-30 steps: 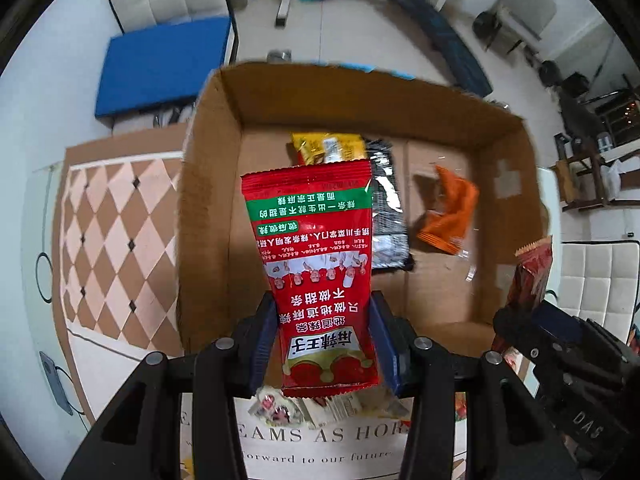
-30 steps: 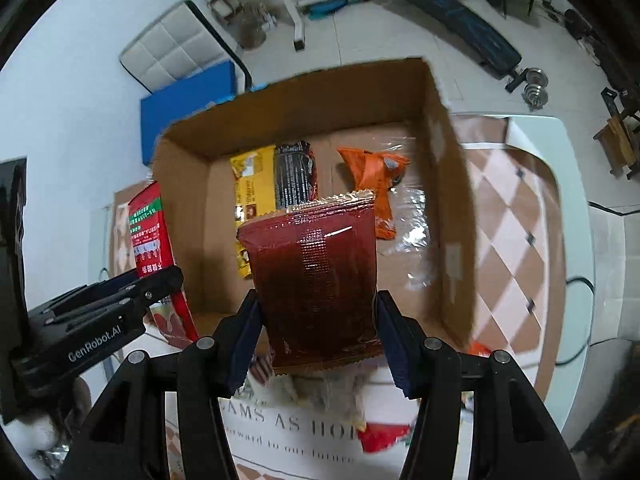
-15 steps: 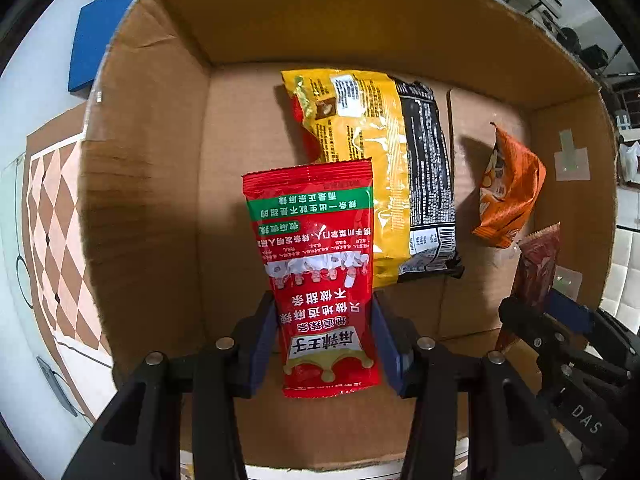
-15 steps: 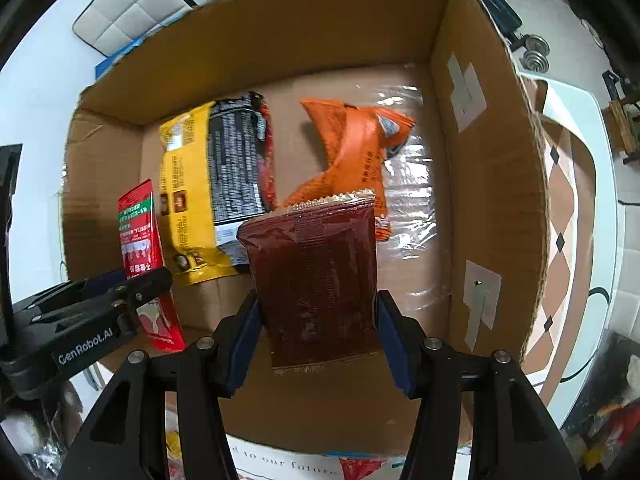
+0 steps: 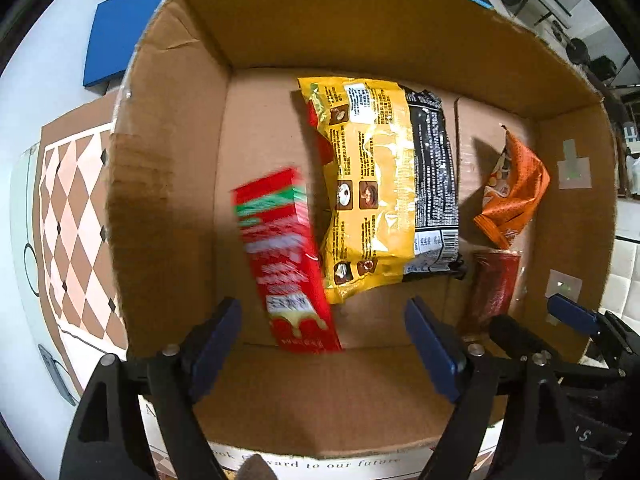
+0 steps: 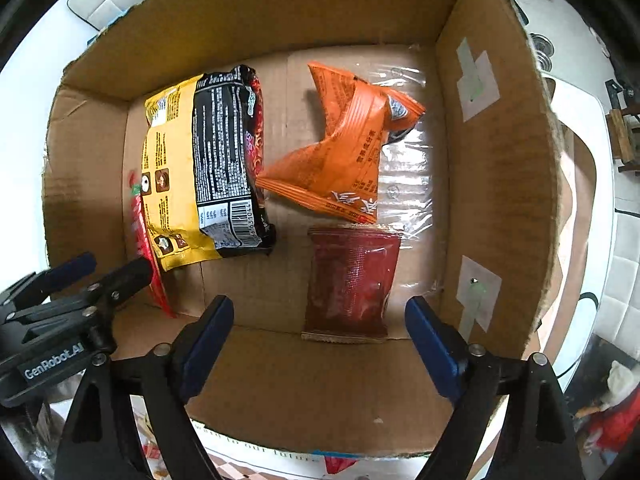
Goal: Organize snacks
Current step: 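Lower both packets into the box and open both tools, then grasp the Franzzi cookie pack with the left tool while the right tool grasps the clear snack bag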
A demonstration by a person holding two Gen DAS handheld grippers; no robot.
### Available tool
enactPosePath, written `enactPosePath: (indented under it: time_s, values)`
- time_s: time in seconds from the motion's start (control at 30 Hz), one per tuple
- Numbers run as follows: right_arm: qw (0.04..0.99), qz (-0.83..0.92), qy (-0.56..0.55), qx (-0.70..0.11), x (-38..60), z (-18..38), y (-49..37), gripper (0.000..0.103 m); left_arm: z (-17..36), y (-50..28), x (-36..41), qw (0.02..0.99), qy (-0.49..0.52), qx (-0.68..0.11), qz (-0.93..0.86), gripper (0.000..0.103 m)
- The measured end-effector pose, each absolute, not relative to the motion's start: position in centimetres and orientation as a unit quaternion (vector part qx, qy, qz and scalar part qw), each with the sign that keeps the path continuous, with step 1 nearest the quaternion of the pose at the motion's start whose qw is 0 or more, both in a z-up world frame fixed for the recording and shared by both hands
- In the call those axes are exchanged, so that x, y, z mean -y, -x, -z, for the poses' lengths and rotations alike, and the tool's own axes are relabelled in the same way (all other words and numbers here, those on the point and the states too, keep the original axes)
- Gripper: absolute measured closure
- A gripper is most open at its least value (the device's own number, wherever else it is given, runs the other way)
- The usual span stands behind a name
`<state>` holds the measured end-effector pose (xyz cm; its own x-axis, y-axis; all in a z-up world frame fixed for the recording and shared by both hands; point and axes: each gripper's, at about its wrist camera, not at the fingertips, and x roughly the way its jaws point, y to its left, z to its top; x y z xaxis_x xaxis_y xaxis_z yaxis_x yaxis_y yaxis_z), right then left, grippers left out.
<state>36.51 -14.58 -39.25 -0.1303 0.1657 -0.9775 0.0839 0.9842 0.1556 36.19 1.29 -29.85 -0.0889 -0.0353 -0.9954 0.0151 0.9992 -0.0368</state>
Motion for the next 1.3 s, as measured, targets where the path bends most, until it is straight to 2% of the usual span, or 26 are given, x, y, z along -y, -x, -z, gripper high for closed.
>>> enactPosePath:
  time_s: [0.23, 0.53, 0.83, 1.0, 1.3]
  values:
    - [0.683, -0.027, -0.070, -0.727, 15.0, 36.0, -35.2, 0.012, 27.4, -34.6, -1.0, 0.698, 0.012, -0.716, 0.027, 0.019]
    - [0.742, -0.001, -0.044, -0.669, 14.0, 30.2, -31.7, 0.011, 21.4, -30.7, -2.0, 0.762, -0.004, -0.646, 0.037, 0.019]
    - [0.749, 0.000, -0.092, -0.657, 12.8, 28.0, -25.2, 0.011, 17.9, -26.0, -3.9, 0.795, 0.008, -0.605, 0.043, 0.019]
    - [0.734, 0.005, -0.123, -0.667, 12.2, 29.9, -22.5, 0.011, 19.8, -23.0, -5.2, 0.787, 0.020, -0.616, 0.027, 0.019]
    - [0.680, 0.027, -0.168, -0.713, 11.9, 38.8, -20.8, 0.011, 27.7, -21.5, -6.3, 0.737, 0.021, -0.675, 0.012, 0.020]
